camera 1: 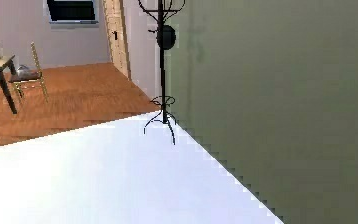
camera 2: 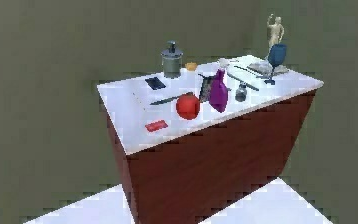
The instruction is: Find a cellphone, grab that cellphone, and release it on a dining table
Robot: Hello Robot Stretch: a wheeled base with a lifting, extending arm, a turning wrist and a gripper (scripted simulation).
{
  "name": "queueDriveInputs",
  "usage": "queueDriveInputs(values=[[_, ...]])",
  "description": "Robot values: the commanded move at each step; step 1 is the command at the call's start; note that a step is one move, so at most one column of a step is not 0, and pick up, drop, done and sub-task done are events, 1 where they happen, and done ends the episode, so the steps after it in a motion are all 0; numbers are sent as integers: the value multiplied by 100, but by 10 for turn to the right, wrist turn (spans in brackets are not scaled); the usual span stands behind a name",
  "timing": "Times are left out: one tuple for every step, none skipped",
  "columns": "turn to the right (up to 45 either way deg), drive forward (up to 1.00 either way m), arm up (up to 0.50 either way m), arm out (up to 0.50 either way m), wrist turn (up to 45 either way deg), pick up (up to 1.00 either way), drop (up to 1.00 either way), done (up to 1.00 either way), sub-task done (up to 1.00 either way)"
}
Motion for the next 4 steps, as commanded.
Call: queueDriveInputs(values=[[-30,0,0,0,0,0,0,0,0],[450,0,0,0,0,0,0,0,0],[180,0,0,0,0,0,0,0,0],[0,45,0,0,0,0,0,0,0]])
